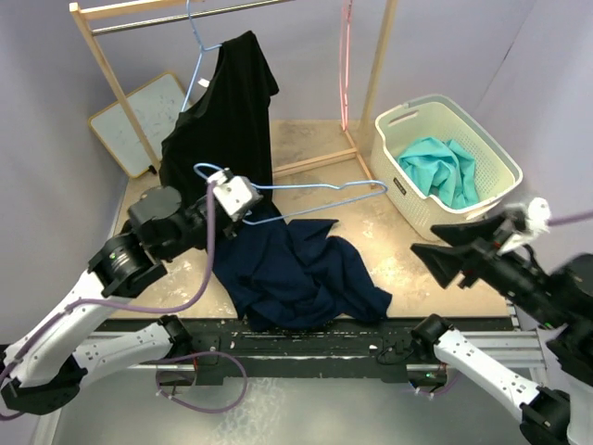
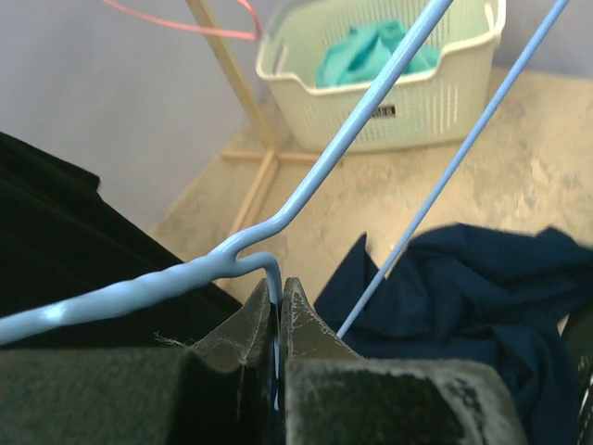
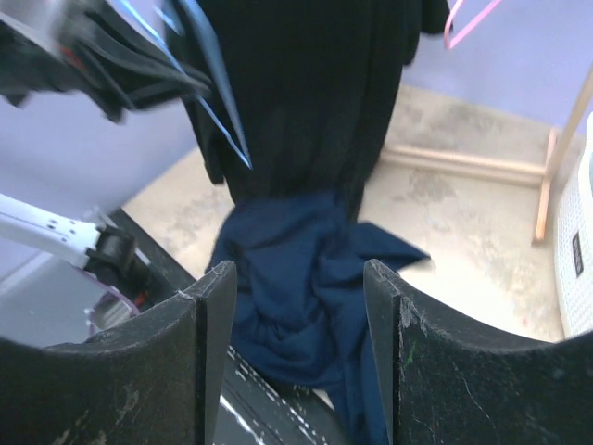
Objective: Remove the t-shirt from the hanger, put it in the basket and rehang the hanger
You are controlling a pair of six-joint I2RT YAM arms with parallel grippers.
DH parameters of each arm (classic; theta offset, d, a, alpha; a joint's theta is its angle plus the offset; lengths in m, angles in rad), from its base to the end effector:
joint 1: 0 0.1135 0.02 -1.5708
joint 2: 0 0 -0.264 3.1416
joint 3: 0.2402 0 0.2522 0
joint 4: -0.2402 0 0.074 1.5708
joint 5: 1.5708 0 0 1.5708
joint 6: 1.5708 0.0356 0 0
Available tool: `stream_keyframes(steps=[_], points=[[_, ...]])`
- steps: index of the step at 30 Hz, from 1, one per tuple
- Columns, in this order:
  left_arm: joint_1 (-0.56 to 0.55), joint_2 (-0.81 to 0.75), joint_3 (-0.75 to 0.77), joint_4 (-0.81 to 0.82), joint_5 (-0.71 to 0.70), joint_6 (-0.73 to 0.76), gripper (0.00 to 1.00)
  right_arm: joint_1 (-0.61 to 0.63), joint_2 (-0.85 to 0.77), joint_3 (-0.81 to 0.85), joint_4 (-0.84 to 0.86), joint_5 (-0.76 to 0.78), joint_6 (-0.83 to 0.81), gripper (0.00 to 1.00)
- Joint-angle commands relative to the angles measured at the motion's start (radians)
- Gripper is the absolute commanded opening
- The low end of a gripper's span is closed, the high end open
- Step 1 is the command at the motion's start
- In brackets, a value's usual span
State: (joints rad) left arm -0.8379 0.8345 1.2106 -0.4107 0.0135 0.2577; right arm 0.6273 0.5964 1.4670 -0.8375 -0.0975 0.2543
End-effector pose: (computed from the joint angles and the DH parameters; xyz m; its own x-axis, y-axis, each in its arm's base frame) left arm 0.1054 -0.1178 0.4511 0.1693 0.1928 -0.9665 0.7333 0.6306 0.2543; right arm 0.0165 0.0163 0.4914 -0.1408 0.2072 -0.9681 -0.6484 0.7197 0.2483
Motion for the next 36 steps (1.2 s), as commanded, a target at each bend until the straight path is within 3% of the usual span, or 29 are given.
stream_keyframes(steps=[1, 11, 24, 36], points=[[0.005, 0.061, 0.112, -0.14, 0.041, 0.054, 0.0, -0.002, -0.018, 0.093, -0.007, -0.05, -0.009, 0.59], [0.006, 0.089, 0.129, -0.317, 0.237, 0.064, 0.0, -0.001, 0.056, 0.064, 0.083, -0.15, -0.048, 0.58], [0.005, 0.178, 0.078, -0.374, 0.199, -0.003, 0.0, -0.002, 0.223, 0.156, 0.113, -0.226, -0.067, 0.58], [-0.014, 0.292, 0.089, -0.388, 0.193, -0.011, 0.0, -0.001, 0.365, 0.099, 0.114, -0.379, -0.117, 0.58]])
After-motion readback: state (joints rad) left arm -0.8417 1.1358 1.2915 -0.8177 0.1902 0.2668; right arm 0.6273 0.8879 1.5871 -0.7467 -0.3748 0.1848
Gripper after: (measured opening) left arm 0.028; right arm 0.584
